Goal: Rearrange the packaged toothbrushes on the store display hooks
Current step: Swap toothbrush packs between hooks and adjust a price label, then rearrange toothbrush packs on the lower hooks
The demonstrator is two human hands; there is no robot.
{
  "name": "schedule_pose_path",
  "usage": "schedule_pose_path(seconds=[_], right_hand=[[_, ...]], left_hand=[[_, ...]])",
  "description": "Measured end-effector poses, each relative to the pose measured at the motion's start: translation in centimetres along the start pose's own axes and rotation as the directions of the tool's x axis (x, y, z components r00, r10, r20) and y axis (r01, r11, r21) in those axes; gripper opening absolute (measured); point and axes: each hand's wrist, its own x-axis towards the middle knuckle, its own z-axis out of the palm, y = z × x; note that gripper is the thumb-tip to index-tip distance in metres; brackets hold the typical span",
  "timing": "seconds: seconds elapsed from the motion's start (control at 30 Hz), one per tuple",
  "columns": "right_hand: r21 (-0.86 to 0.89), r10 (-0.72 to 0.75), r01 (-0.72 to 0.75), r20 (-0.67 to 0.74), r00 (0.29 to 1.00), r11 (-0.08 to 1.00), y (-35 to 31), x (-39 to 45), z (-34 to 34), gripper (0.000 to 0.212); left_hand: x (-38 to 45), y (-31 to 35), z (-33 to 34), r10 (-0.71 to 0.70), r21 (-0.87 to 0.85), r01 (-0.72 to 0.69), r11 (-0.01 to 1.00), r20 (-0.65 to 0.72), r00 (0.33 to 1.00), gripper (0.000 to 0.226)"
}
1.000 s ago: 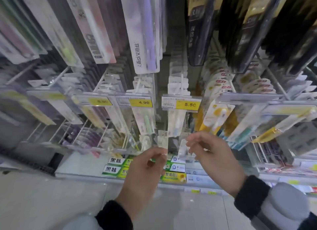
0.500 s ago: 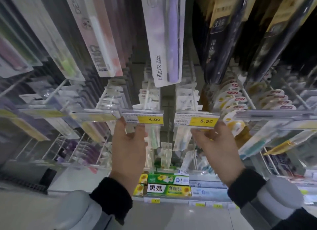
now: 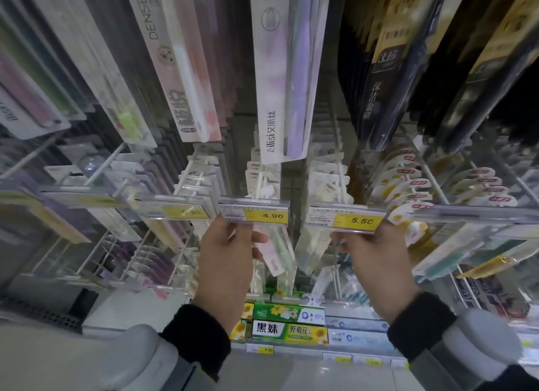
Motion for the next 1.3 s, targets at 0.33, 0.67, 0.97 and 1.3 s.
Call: schedule_pose_path(seconds=[0.33,0.67,0.97,1.3], right_hand=[[0.038,-0.096,0.094,0.039,0.995,0.995,0.3,-2.2,-0.4,0.025],[0.306,0.069,-0.116,0.159,0.985,0.945,0.2,-6.3,0.9,0.024],[0.252,0.050,-0.101,0.203,0.978,0.962,-1.4,-4.7,6.6,0.011],[0.296,0.072,-0.116,0.157,0.985,0.948,-2.6,-3.7,7.9,0.011]], left_hand=[[-2.3,1.4,-1.5,0.054,0.051,-0.060,0.997,0.112,0.992,0.020],[-3.6,4.0,-3.1,0.096,0.036,-0.100,0.994,0.104,0.990,0.041],[-2.9,5.8,-2.9,0.100,0.041,-0.104,0.994,0.085,0.991,0.063],[-2.4,6.3,-3.1,0.011,0.044,-0.013,0.999,0.044,0.999,0.047]])
